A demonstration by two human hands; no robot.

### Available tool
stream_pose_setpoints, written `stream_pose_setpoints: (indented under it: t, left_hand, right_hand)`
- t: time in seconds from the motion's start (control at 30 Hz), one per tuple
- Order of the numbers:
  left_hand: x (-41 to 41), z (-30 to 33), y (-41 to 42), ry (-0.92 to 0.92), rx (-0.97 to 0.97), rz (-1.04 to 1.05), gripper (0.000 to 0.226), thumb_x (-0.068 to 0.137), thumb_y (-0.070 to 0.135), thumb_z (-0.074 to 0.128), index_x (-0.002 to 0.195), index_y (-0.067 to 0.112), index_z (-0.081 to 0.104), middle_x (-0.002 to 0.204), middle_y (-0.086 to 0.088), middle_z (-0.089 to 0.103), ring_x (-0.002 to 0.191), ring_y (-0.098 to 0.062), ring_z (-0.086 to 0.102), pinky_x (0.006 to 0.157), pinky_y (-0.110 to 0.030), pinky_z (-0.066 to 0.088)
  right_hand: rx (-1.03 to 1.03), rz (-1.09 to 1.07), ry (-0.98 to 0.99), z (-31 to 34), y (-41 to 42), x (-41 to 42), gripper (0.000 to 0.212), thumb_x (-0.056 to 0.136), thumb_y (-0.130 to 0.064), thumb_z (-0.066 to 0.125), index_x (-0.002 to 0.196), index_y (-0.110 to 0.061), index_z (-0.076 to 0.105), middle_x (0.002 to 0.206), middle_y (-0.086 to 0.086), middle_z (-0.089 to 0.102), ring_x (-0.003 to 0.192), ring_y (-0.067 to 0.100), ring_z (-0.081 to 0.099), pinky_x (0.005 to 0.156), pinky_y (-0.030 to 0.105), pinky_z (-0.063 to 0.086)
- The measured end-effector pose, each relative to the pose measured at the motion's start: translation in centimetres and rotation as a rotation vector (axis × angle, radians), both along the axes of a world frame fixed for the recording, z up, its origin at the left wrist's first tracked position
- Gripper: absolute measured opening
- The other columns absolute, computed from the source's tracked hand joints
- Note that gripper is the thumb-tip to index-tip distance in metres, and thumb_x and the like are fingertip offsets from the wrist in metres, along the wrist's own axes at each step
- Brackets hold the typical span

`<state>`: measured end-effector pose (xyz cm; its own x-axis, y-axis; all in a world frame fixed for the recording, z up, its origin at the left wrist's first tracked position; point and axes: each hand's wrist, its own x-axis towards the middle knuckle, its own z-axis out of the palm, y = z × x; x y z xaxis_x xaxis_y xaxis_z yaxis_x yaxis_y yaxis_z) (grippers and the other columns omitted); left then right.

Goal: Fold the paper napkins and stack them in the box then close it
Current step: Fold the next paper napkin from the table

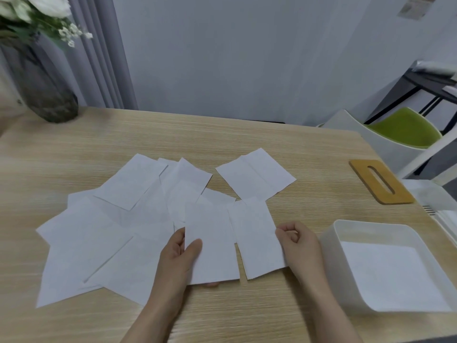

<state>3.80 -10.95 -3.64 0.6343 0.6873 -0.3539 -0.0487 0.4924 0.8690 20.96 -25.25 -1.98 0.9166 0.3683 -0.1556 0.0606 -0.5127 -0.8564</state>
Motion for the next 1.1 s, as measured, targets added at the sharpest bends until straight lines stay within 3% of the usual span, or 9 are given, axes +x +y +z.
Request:
stream_pose_setpoints:
  t: [0.13, 0.27, 0.37, 0.43, 0.5, 0.6, 0.77, 0.9, 1.1]
  left_hand:
    - [0.0, 0.1, 0.0, 0.004, -0.010, 0.010, 0.021, 0.095, 0.001, 0.054, 0.105, 0.015, 0.067, 0.097, -0.011, 0.074, 0.073, -0.038, 0.071, 0.051, -0.060, 0.056]
    - [-0.1, 0.1, 0.0, -0.001, -0.011, 0.001, 0.024, 0.095, 0.002, 0.054, 0.100, 0.019, 0.070, 0.099, -0.012, 0.073, 0.076, -0.039, 0.071, 0.051, -0.057, 0.056]
    - [-0.1, 0.0, 0.0, -0.002, -0.007, 0.007, 0.029, 0.095, 0.001, 0.054, 0.092, 0.024, 0.072, 0.096, -0.011, 0.074, 0.073, -0.037, 0.071, 0.049, -0.057, 0.056]
    - [0.0, -0.1, 0.0, -0.004, -0.004, 0.019, 0.032, 0.094, 0.001, 0.054, 0.092, 0.027, 0.072, 0.097, -0.010, 0.073, 0.073, -0.035, 0.071, 0.049, -0.055, 0.056]
    - [0.0, -0.4, -0.1, -0.003, -0.005, 0.036, 0.035, 0.094, 0.001, 0.054, 0.099, 0.032, 0.070, 0.102, -0.003, 0.073, 0.081, -0.032, 0.072, 0.051, -0.054, 0.056]
    - [0.2, -0.7, 0.0, -0.002, 0.003, 0.052, 0.047, 0.094, -0.001, 0.054, 0.108, 0.043, 0.064, 0.108, 0.010, 0.071, 0.091, -0.026, 0.072, 0.054, -0.056, 0.056]
    - [0.5, -0.9, 0.0, 0.030, 0.091, 0.054, 0.048, 0.093, -0.003, 0.054, 0.115, 0.040, 0.060, 0.113, 0.010, 0.072, 0.104, -0.014, 0.069, 0.084, -0.039, 0.054]
    - [0.5, -0.9, 0.0, 0.049, 0.089, 0.039, 0.038, 0.099, 0.005, 0.049, 0.116, 0.036, 0.063, 0.115, 0.008, 0.072, 0.106, -0.015, 0.068, 0.090, -0.038, 0.052]
    - [0.5, -0.8, 0.2, 0.096, 0.088, 0.058, 0.031, 0.102, 0.014, 0.046, 0.113, 0.034, 0.067, 0.113, 0.011, 0.072, 0.110, -0.013, 0.065, 0.103, -0.045, 0.047]
  right_hand:
    - [0.109, 0.007, 0.179, 0.2, -0.2, 0.0, 0.009, 0.087, -0.012, 0.065, 0.094, -0.018, 0.064, 0.056, -0.013, 0.065, 0.054, -0.001, 0.062, 0.049, 0.012, 0.043]
    - [0.121, 0.049, 0.298, 0.4, -0.4, -0.2, 0.005, 0.084, -0.011, 0.069, 0.089, -0.011, 0.068, 0.067, -0.003, 0.073, 0.066, 0.010, 0.070, 0.056, 0.018, 0.049]
    - [0.104, 0.038, 0.233, 0.2, -0.4, -0.4, 0.007, 0.086, -0.008, 0.067, 0.080, -0.004, 0.067, 0.063, -0.002, 0.071, 0.062, 0.012, 0.065, 0.060, 0.023, 0.047]
    - [0.084, 0.010, 0.121, 0.0, -0.5, -0.5, 0.012, 0.088, -0.008, 0.063, 0.076, -0.006, 0.061, 0.046, -0.012, 0.055, 0.047, 0.001, 0.050, 0.050, 0.016, 0.037]
    - [0.084, -0.005, 0.034, 0.0, -0.6, -0.5, 0.015, 0.091, -0.008, 0.059, 0.077, -0.007, 0.057, 0.045, -0.011, 0.044, 0.044, 0.003, 0.040, 0.046, 0.017, 0.031]
    - [0.148, -0.030, 0.008, 0.6, -0.7, -0.8, 0.012, 0.094, -0.011, 0.056, 0.083, -0.012, 0.058, 0.061, 0.000, 0.060, 0.058, 0.013, 0.054, 0.056, 0.027, 0.038]
    - [0.302, -0.053, 0.148, 1.5, -0.5, -0.8, 0.008, 0.095, -0.009, 0.054, 0.090, -0.012, 0.059, 0.067, -0.004, 0.072, 0.061, 0.005, 0.065, 0.057, 0.026, 0.045]
    - [0.366, -0.003, 0.326, 2.1, 0.2, -1.2, 0.006, 0.095, -0.009, 0.055, 0.095, -0.007, 0.061, 0.075, 0.003, 0.074, 0.065, 0.013, 0.068, 0.055, 0.024, 0.052]
    - [0.369, 0.198, 0.483, 1.7, 2.7, -4.4, 0.004, 0.093, 0.002, 0.053, 0.091, 0.004, 0.056, 0.043, -0.007, 0.054, 0.033, -0.002, 0.045, 0.034, 0.010, 0.032]
